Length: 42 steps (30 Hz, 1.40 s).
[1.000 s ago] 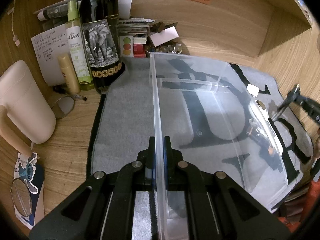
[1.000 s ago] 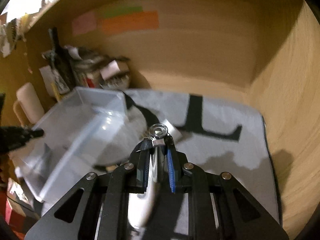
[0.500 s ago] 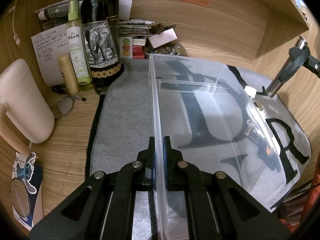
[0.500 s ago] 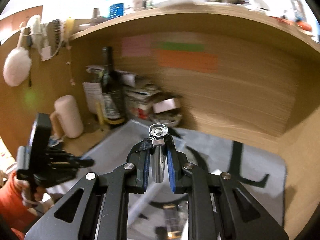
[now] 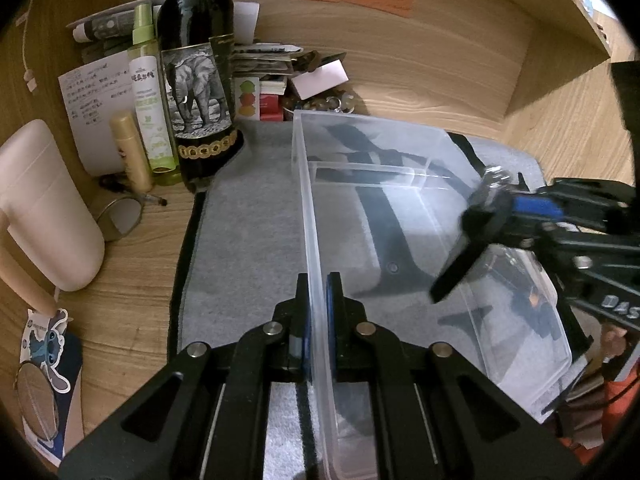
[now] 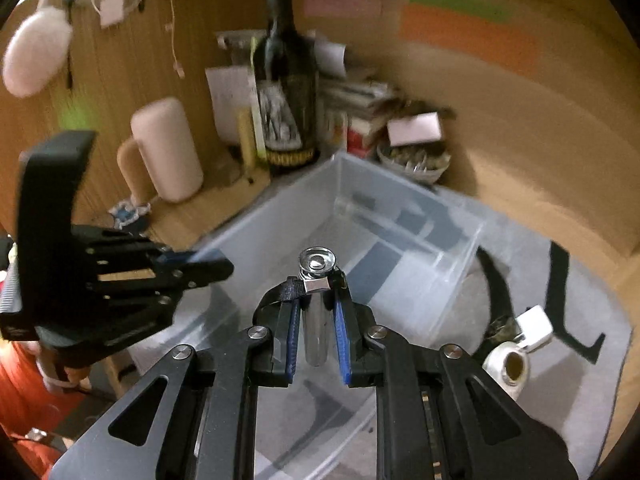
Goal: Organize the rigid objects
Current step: 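Carry the silver cylinder into the clear box and open the right gripper, then move the right gripper to the white facial device and grasp it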
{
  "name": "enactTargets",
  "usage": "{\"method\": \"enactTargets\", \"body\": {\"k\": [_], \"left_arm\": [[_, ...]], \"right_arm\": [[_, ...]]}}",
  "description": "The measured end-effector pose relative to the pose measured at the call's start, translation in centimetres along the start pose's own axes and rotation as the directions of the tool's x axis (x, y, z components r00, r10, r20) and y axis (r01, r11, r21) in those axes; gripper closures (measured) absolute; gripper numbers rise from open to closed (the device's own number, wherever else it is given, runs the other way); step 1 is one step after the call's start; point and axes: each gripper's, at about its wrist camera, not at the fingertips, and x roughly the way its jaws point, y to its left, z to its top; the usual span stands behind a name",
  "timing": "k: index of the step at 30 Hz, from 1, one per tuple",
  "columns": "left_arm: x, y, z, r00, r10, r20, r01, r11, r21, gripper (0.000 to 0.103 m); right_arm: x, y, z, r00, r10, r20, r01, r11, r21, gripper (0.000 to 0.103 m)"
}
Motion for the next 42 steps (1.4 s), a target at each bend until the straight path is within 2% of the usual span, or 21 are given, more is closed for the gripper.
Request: {"method": "enactTargets", "body": {"k": [8,14,19,21,23,25,27,29,32,36,38,42], "left_arm": [[0.0,0.0,-0.1,1.0,-0.008,0.004,0.008,1.0,0.007,0.097],[0.0,0.1,-0.1,1.0,-0.011,0.005,0.011,1.0,0.012,0.096],[0.1,0.0,0.0,1.0,-0.008,0.003,0.008,1.0,0.017,0.096],[0.1,0.0,0.0,1.0,-0.008,0.003,0.008,1.0,0.017,0.096],[0.1,0.0,0.0,1.0,-0.007,0.003,0.007,1.0,0.017,0.096],[0.1,0.0,0.1,1.0,-0.004,0.001,0.004,1.0,0.017,0.096],[0.2,0.0,0.1,1.0,-0.002,0.001,0.002,1.0,0.016,0.096],[0.2,0.0,0.1,1.0,-0.001,0.0,0.001,1.0,0.015,0.096],[0.2,0.0,0.1,1.0,-0.001,-0.001,0.001,1.0,0.013,0.096],[0.2,0.0,0.1,1.0,0.001,-0.003,-0.001,1.0,0.013,0.096],[0.2,0.0,0.1,1.0,0.0,-0.004,0.0,1.0,0.012,0.096],[0.2,0.0,0.1,1.0,0.001,-0.004,-0.001,1.0,0.014,0.096]], "right_arm": [[2.7,-1.0,1.3,0.998,0.004,-0.066,-0.002,1.0,0.016,0.088],[5.0,-1.6,1.7,0.989,-0.044,-0.142,0.045,0.999,0.006,0.088],[4.8,-1.9,1.6,0.99,-0.028,-0.139,0.03,0.999,0.016,0.087],[4.4,-1.9,1.6,0.992,-0.027,-0.126,0.029,1.0,0.011,0.08],[3.6,-1.6,1.7,0.995,-0.042,-0.093,0.042,0.999,-0.003,0.062],[2.5,-1.4,1.8,0.997,-0.058,-0.052,0.057,0.998,-0.011,0.055],[1.6,-1.2,1.9,0.998,-0.064,-0.028,0.064,0.998,-0.019,0.055],[0.5,-1.2,2.1,0.997,-0.08,0.003,0.08,0.997,-0.022,0.044],[-1.4,-1.5,2.3,0.992,-0.119,0.049,0.12,0.992,-0.029,0.033],[-4.0,-2.4,2.4,0.978,-0.176,0.115,0.179,0.984,-0.015,0.028],[-5.3,-3.0,2.2,0.959,-0.252,0.13,0.252,0.968,0.015,0.027],[-7.6,-4.5,1.2,0.934,-0.322,0.153,0.318,0.947,0.055,0.022]]}}
